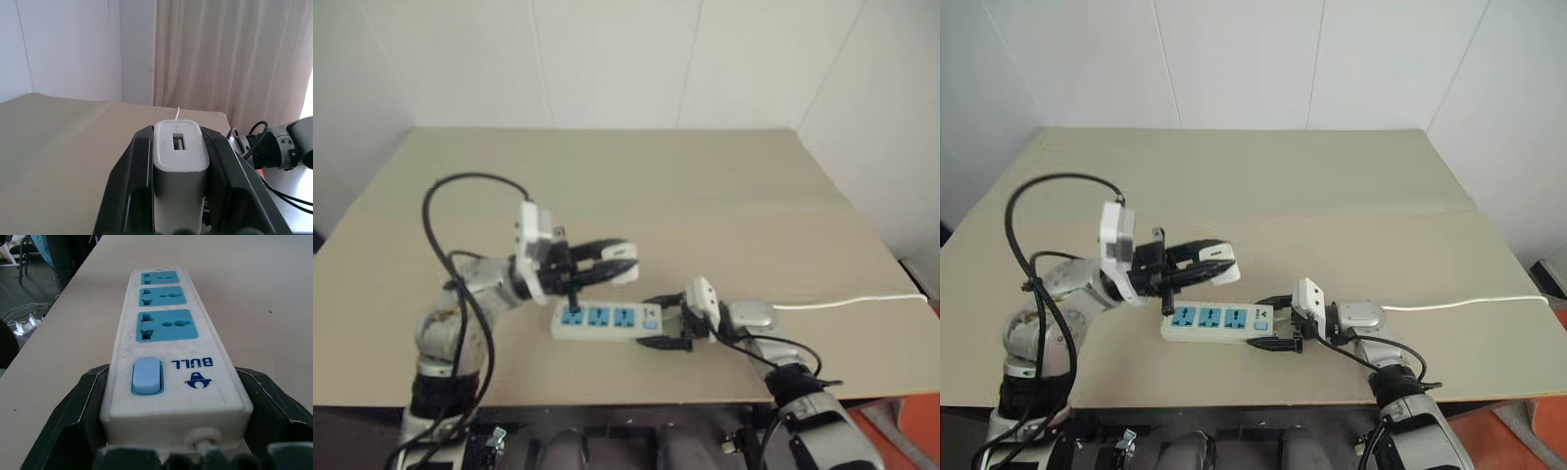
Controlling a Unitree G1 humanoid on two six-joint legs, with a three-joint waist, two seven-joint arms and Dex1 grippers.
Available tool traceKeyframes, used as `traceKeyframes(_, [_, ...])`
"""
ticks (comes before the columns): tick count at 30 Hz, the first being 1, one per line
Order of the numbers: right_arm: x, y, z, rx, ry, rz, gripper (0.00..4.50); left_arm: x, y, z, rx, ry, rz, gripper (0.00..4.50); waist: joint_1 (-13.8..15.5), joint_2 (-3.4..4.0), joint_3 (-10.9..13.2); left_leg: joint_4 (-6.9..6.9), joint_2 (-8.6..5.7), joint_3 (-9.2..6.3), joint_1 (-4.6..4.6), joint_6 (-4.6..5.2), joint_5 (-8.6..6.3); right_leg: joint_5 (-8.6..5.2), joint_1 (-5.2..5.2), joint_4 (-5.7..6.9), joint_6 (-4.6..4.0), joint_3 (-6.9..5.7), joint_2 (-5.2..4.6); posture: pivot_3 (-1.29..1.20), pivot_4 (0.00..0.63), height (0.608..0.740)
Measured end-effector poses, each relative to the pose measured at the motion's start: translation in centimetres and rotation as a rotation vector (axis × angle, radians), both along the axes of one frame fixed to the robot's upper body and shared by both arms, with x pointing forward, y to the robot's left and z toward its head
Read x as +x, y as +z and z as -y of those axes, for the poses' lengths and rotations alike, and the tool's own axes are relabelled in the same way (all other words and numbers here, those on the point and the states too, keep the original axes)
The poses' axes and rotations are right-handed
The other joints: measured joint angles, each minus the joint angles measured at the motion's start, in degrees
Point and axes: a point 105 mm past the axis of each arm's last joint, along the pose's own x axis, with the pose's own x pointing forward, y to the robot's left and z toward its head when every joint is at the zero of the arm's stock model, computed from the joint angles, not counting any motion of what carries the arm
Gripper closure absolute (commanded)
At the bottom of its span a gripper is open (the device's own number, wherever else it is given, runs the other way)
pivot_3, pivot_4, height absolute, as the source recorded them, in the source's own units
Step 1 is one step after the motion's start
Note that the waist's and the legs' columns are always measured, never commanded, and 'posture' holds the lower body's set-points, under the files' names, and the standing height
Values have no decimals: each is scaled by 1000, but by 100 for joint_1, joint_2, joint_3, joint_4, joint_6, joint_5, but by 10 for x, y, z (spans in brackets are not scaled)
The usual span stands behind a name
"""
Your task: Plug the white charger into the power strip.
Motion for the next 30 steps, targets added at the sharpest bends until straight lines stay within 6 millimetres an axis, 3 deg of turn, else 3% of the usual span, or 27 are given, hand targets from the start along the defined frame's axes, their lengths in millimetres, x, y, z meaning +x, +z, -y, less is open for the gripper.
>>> traceKeyframes(8, [0, 0, 0, 0, 2, 1, 1083, -11, -13, 3, 76, -120, -57, 3466, -2, 1, -1, -1, -2, 3, -3, 0, 0, 0, 0, -8, 0, 1, -1, 0, 150, 740])
traceKeyframes(20, [-2, 0, 0, 0, 4, 6, 1083, -4, -53, 2, 174, -195, 11, 3466, 1, 1, 0, -3, -1, 3, -8, 1, -1, 0, -2, -14, 0, 2, 0, 0, 150, 740])
traceKeyframes(30, [-4, 1, 1, 0, -1, 10, 1083, 2, -62, 7, 173, -205, 24, 3466, 3, 1, 0, -4, -2, 3, -14, 4, -2, 0, -5, -19, 1, 2, 0, 0, 150, 740])
